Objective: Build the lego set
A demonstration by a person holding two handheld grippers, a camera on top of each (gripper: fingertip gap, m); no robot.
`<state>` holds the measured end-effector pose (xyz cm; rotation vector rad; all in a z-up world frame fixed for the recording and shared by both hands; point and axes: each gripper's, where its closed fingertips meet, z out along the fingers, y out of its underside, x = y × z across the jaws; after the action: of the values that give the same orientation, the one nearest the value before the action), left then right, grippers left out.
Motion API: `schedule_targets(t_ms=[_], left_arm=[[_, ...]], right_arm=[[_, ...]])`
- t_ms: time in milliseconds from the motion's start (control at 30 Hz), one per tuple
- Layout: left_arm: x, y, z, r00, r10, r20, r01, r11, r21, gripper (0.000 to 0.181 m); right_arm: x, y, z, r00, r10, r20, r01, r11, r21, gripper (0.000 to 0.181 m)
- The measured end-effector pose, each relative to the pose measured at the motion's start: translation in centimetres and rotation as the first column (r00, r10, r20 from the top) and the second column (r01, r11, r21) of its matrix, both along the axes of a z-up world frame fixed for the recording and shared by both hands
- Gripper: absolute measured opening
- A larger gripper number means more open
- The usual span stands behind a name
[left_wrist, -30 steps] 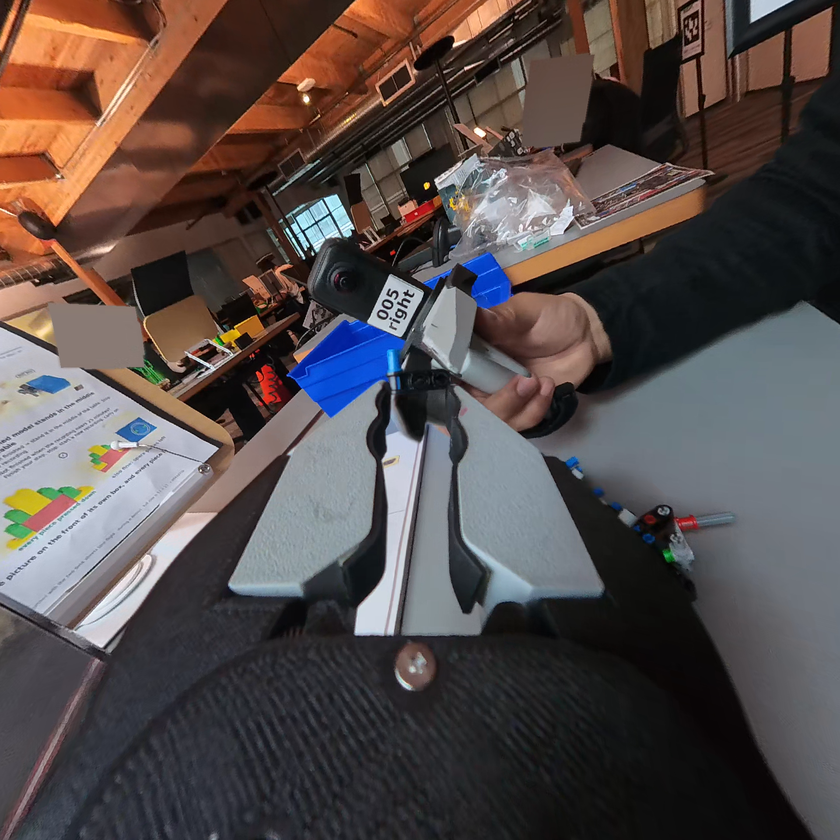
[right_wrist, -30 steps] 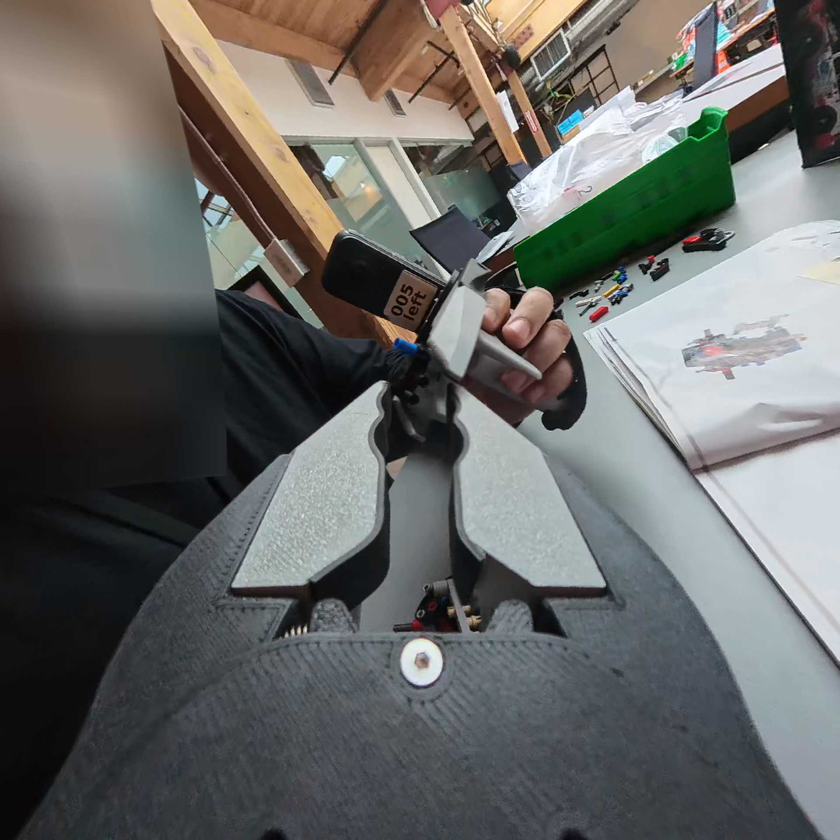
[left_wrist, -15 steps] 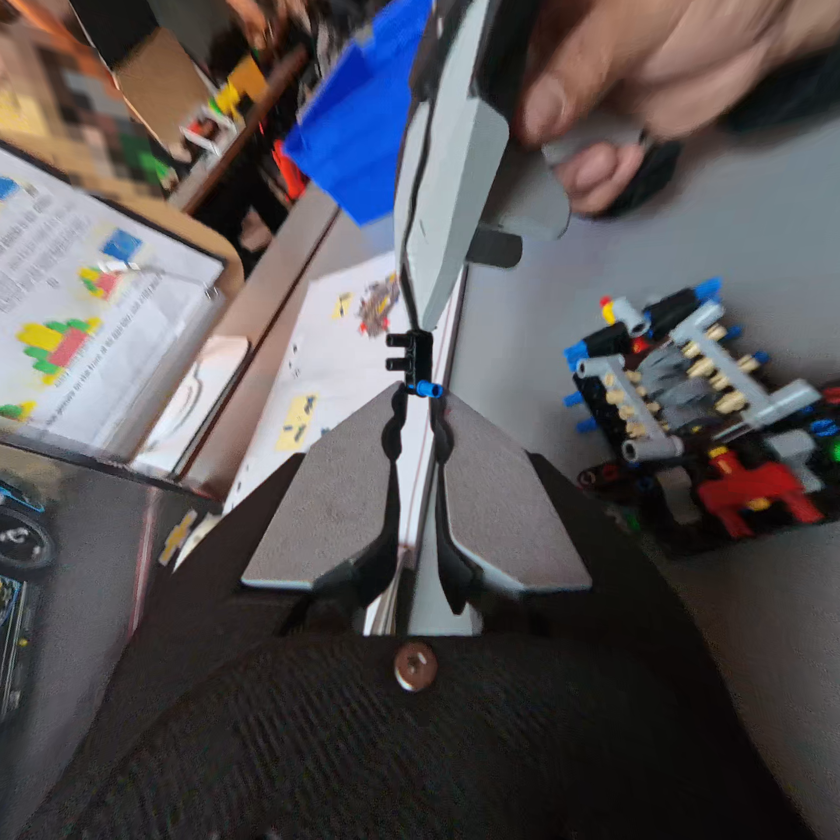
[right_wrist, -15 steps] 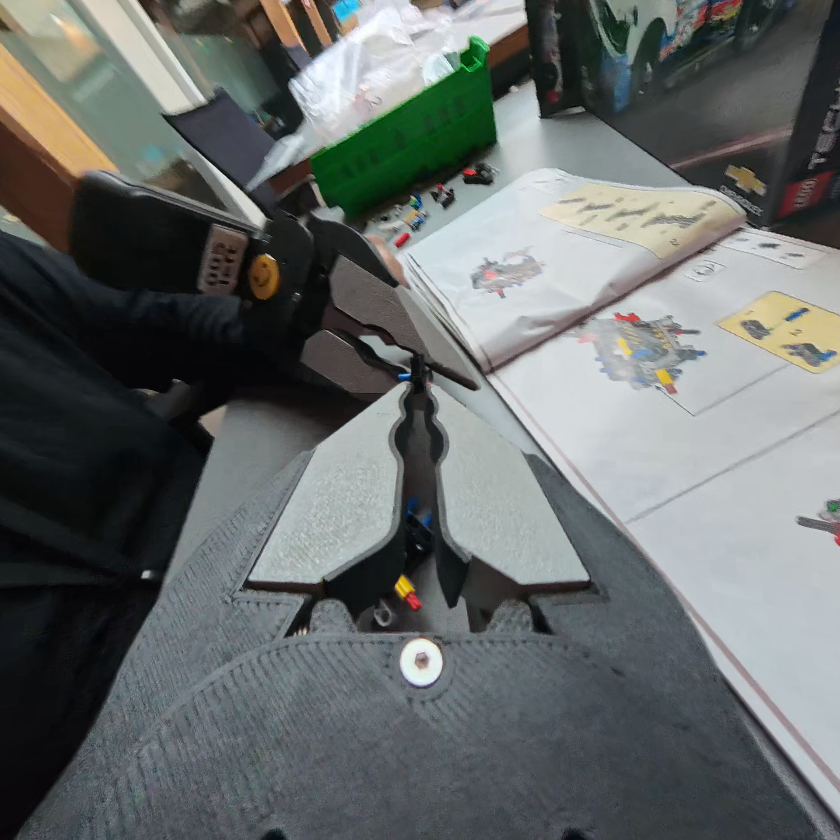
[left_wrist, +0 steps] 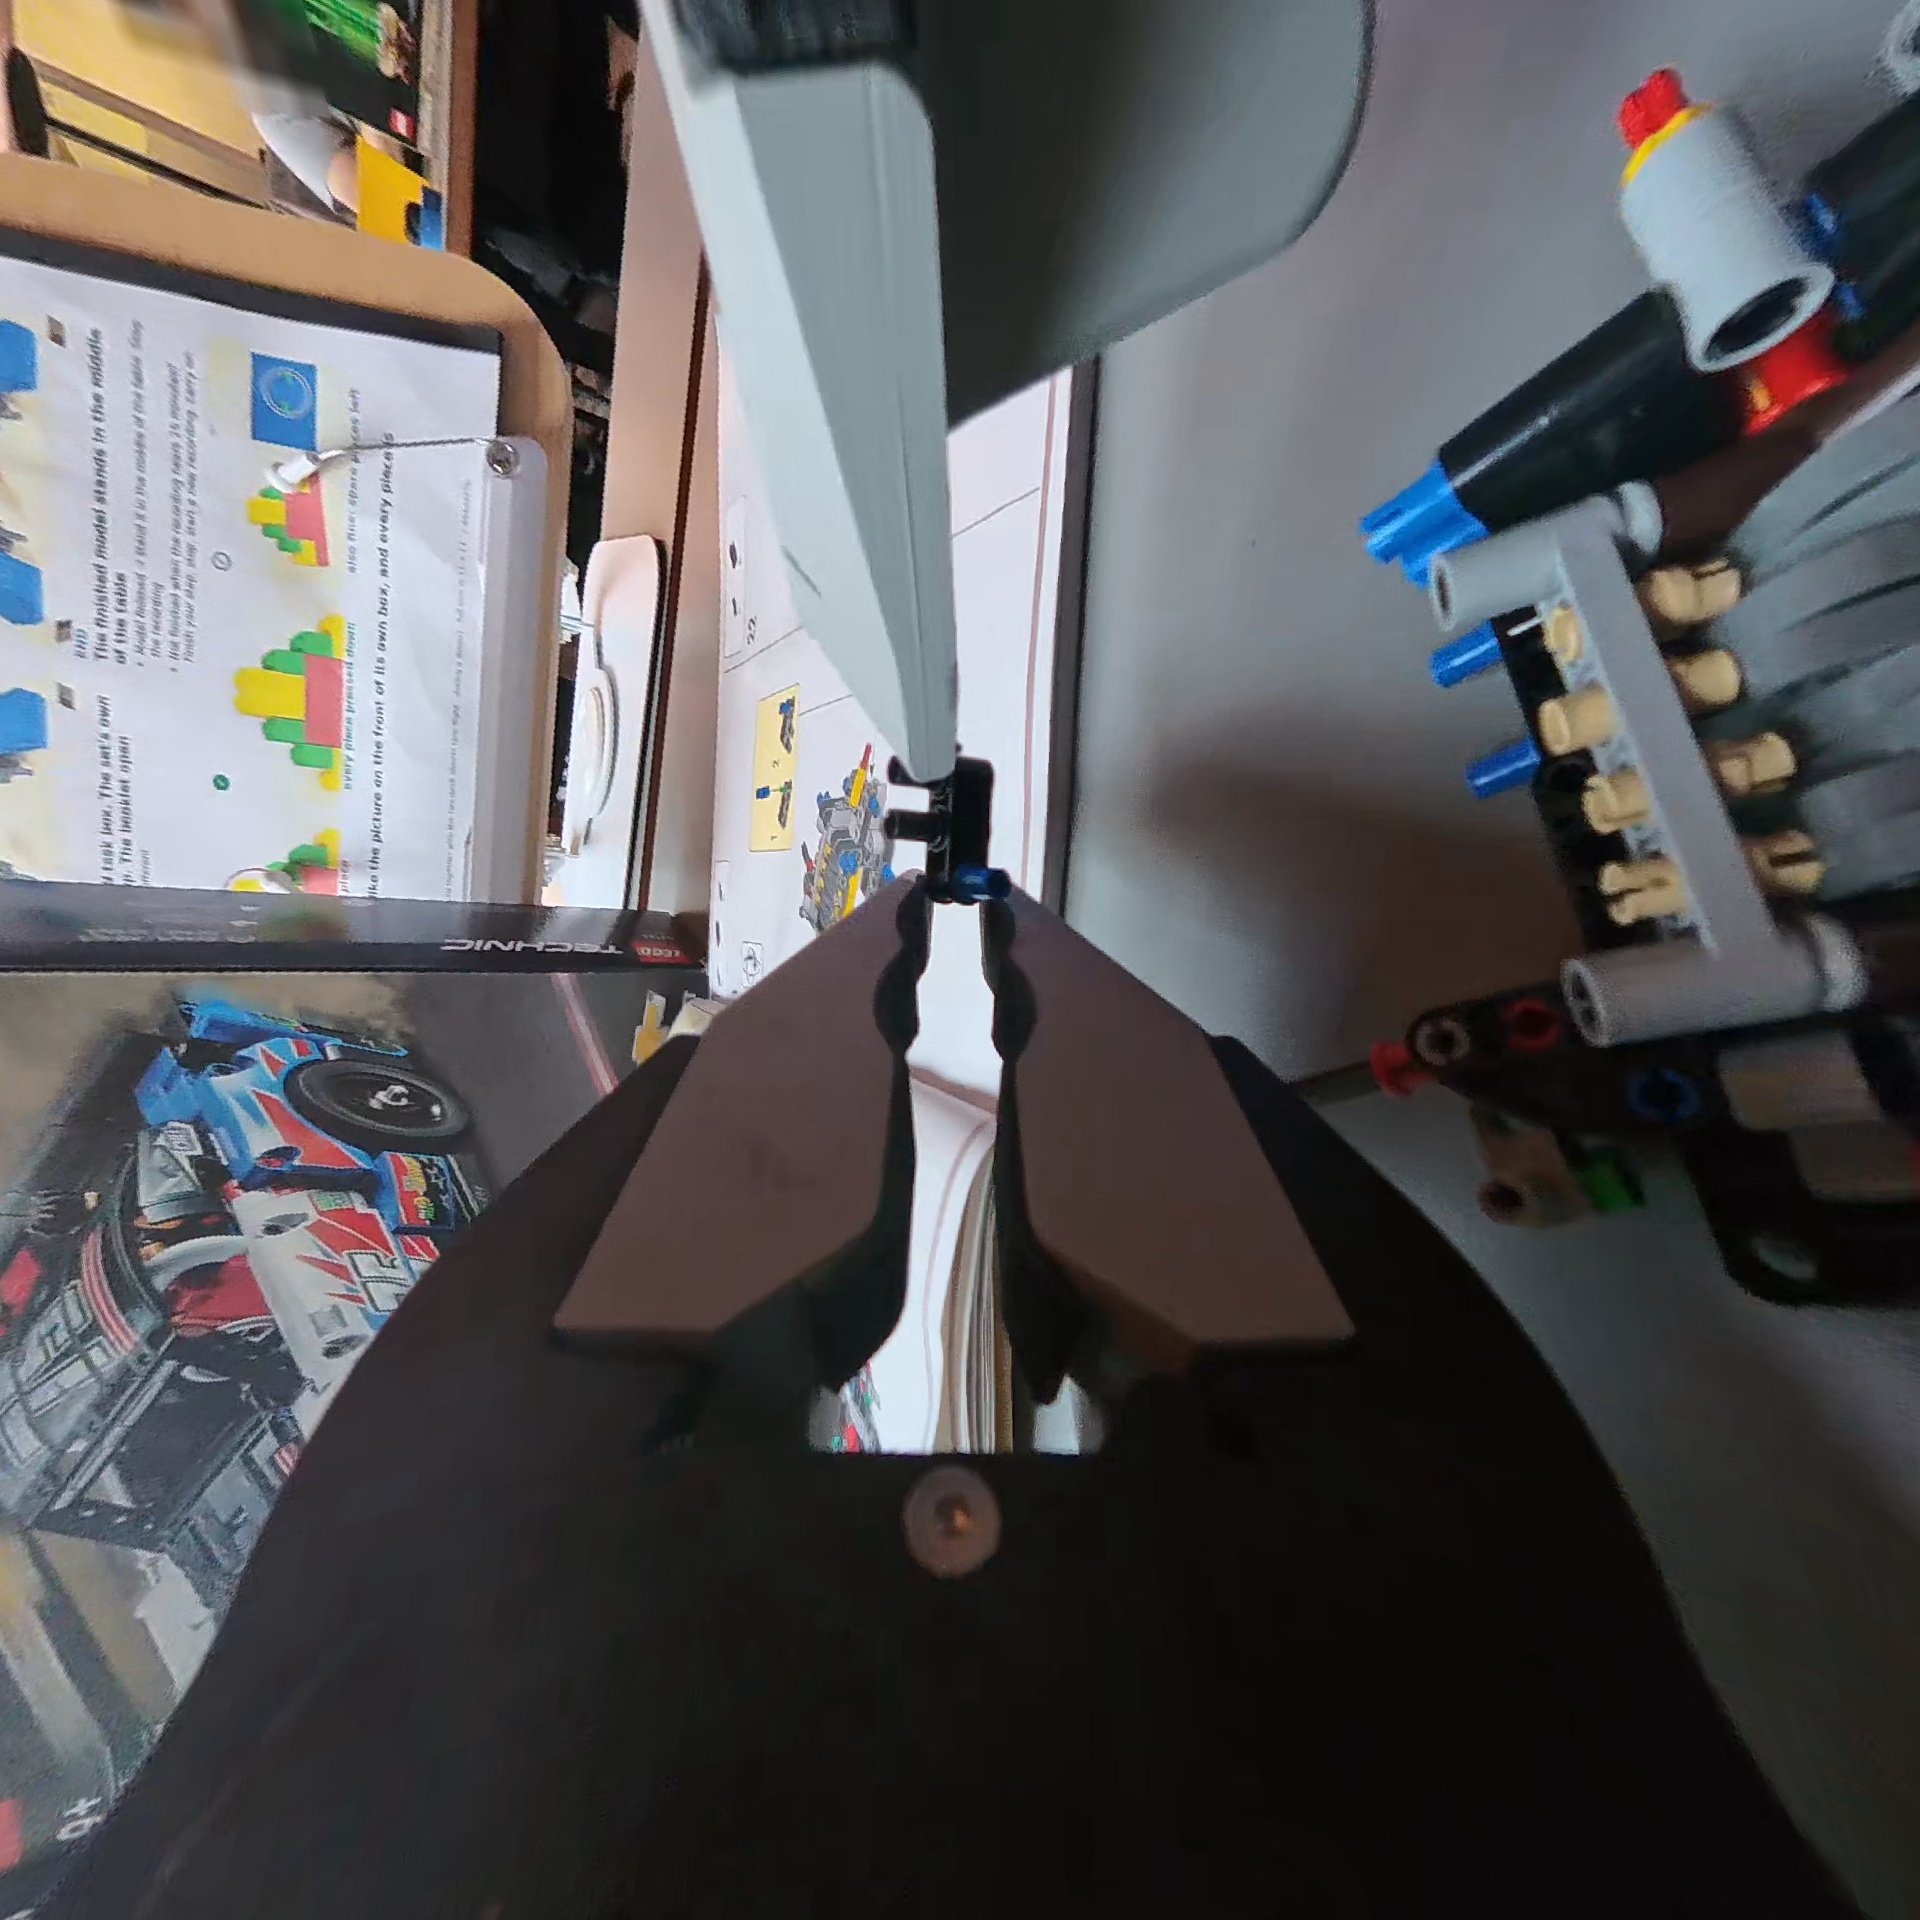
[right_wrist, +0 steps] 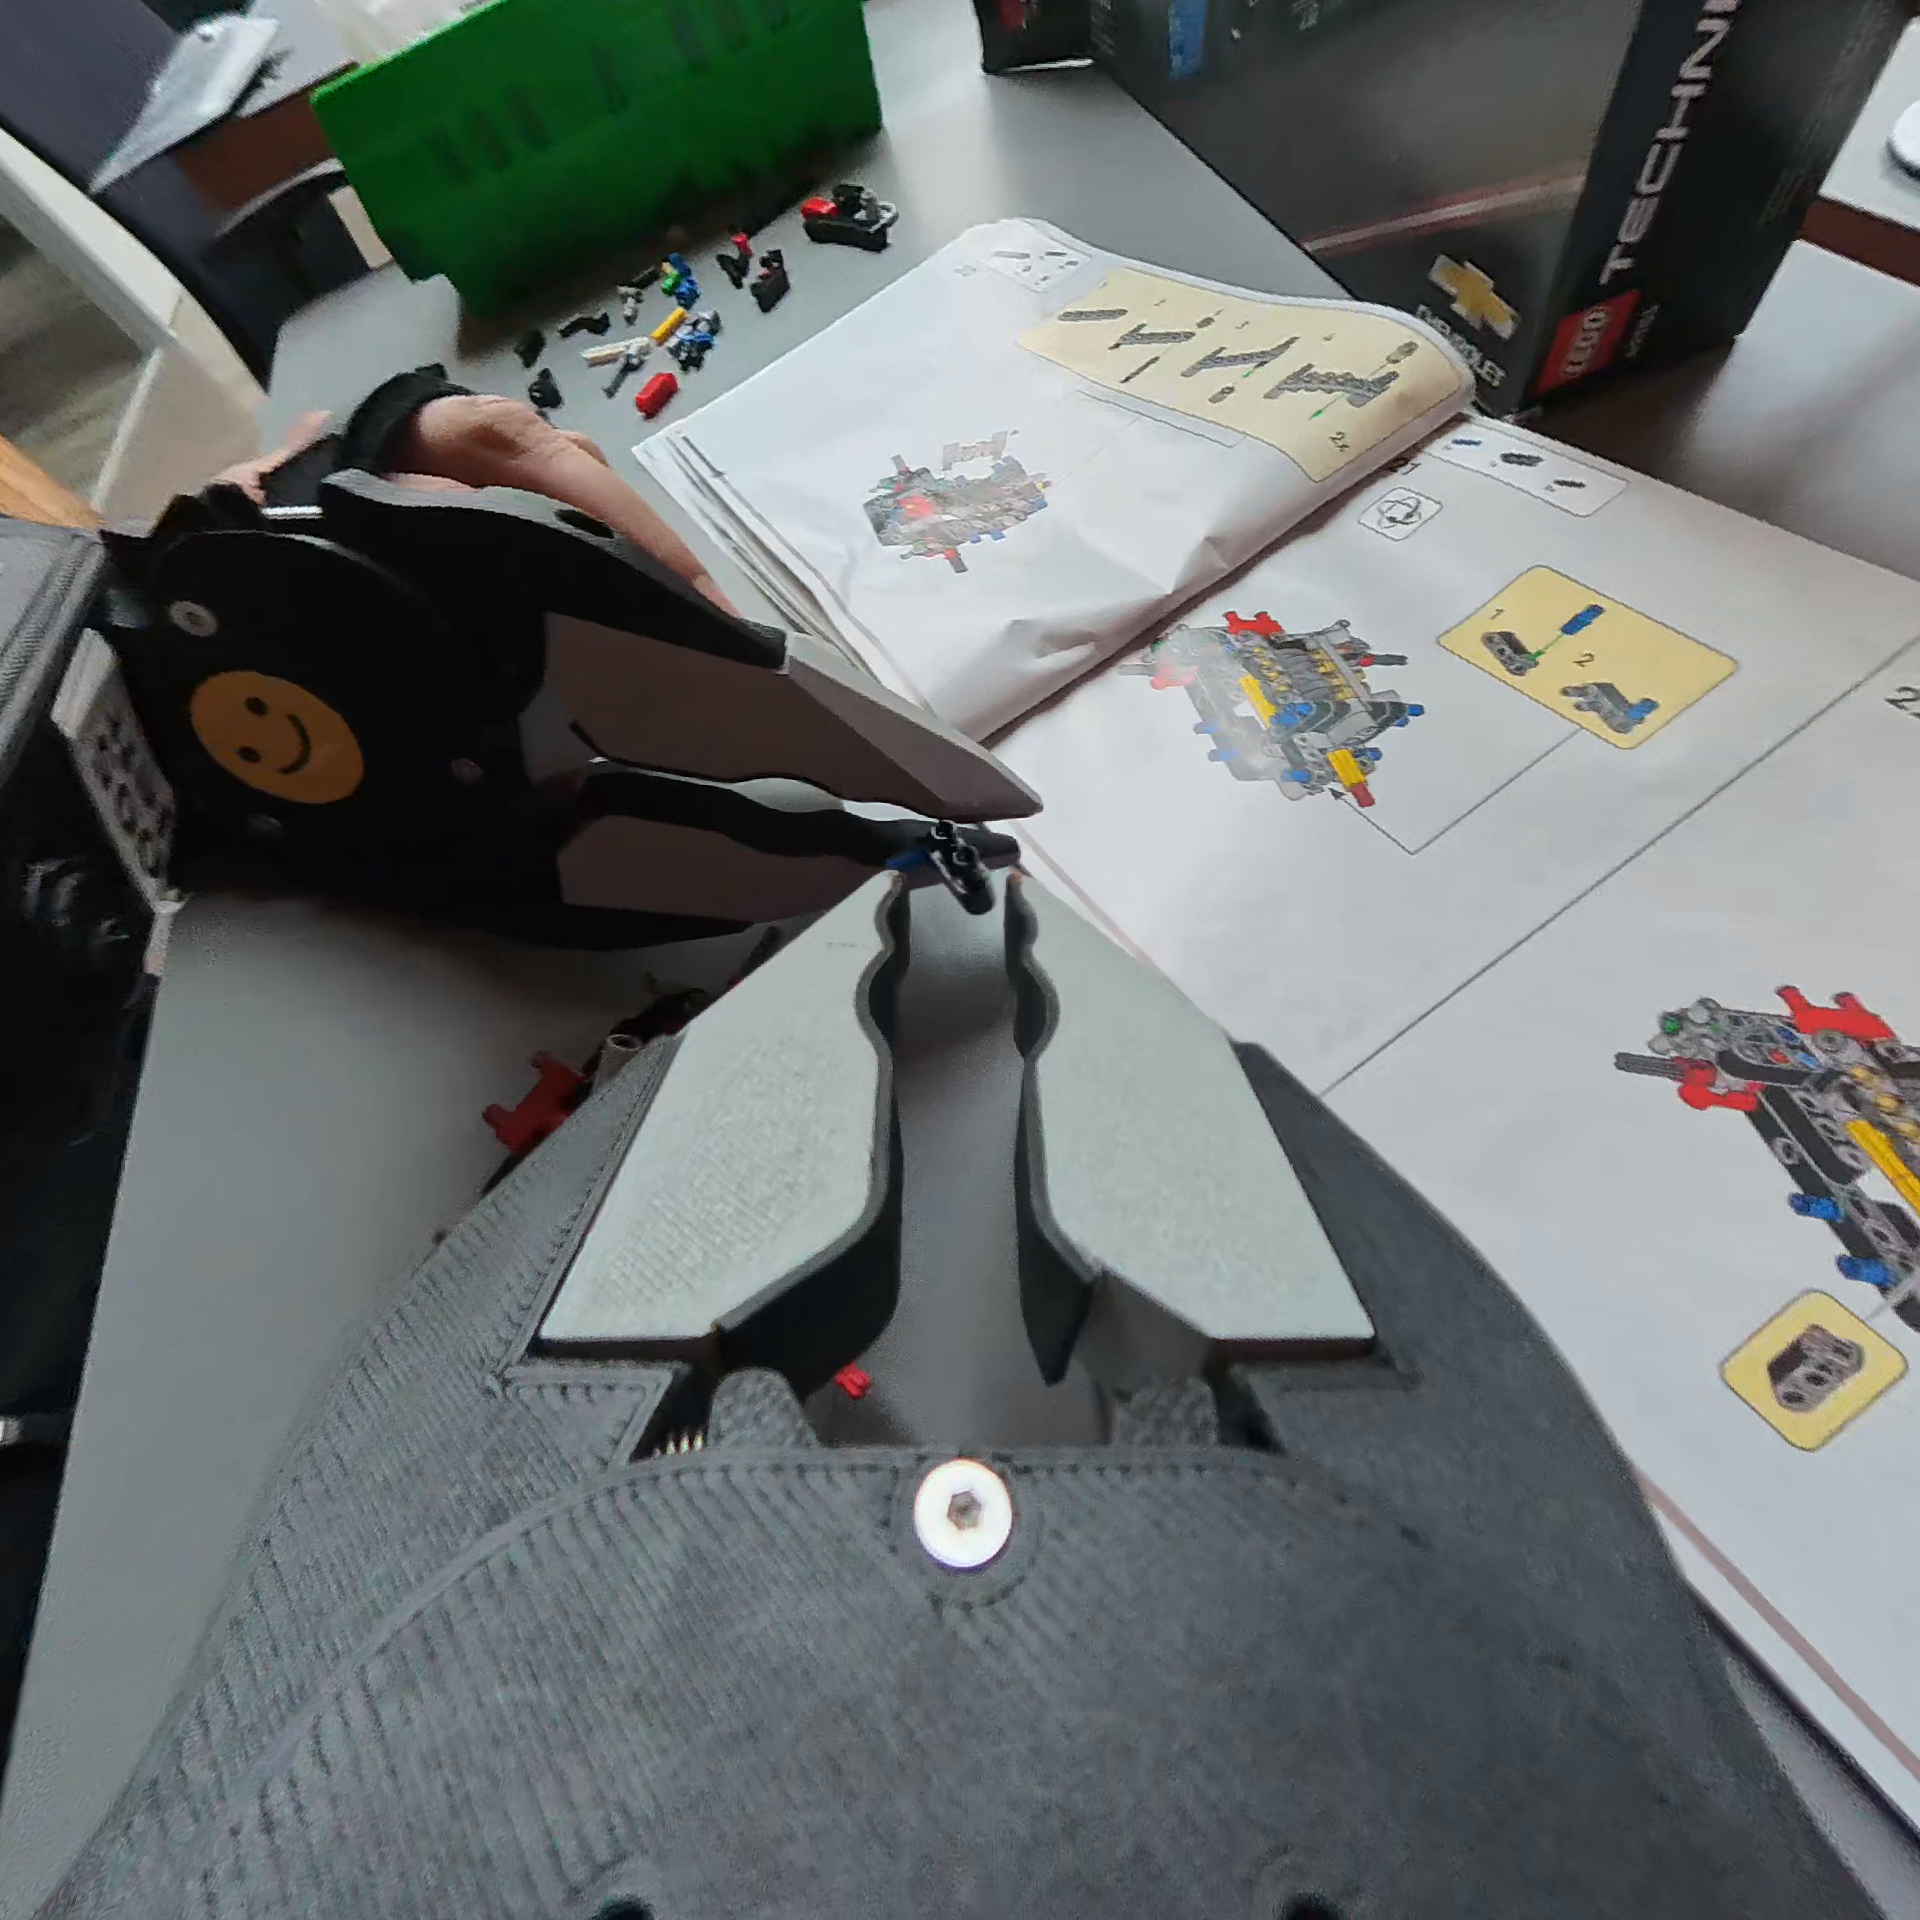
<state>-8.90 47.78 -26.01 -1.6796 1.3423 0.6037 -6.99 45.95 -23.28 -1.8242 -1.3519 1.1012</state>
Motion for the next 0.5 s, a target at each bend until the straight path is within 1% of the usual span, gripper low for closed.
schedule_targets(t_ms=[67, 167, 233, 300, 400, 500], left_arm=[[0.2, -0.1, 0.1, 1.000, -0.004, 0.001, 0.004, 1.000, 0.006, 0.006], [0.4, -0.2, 0.0, 1.000, -0.010, 0.006, 0.010, 1.000, -0.004, 0.006], [0.6, -0.4, -0.2, 1.000, -0.018, 0.024, 0.018, 1.000, -0.019, 0.007], [0.7, -0.4, -0.1, 0.999, -0.018, 0.035, 0.019, 0.999, -0.027, 0.007], [1.2, -0.8, 0.0, 0.998, -0.031, 0.063, 0.034, 0.999, -0.040, 0.003], [2.0, -1.5, -0.6, 0.992, -0.052, 0.116, 0.064, 0.993, -0.097, 0.000]], right_arm=[[0.0, 0.4, 0.0, 1.000, -0.021, 0.000, 0.021, 0.999, 0.029, 0.014], [-0.2, 0.1, 0.0, 1.000, 0.003, -0.007, -0.003, 1.000, 0.029, 0.010], [-0.2, 0.0, -0.4, 1.000, 0.014, 0.012, -0.015, 0.998, 0.054, 0.009], [0.0, 0.4, -0.9, 0.999, -0.006, 0.041, 0.003, 0.997, 0.080, 0.008], [-0.4, 0.5, -1.2, 0.999, 0.000, 0.048, -0.003, 0.998, 0.068, 0.000], [-0.6, 0.2, -1.3, 0.998, 0.040, 0.041, -0.041, 0.998, 0.039, 0.000]])
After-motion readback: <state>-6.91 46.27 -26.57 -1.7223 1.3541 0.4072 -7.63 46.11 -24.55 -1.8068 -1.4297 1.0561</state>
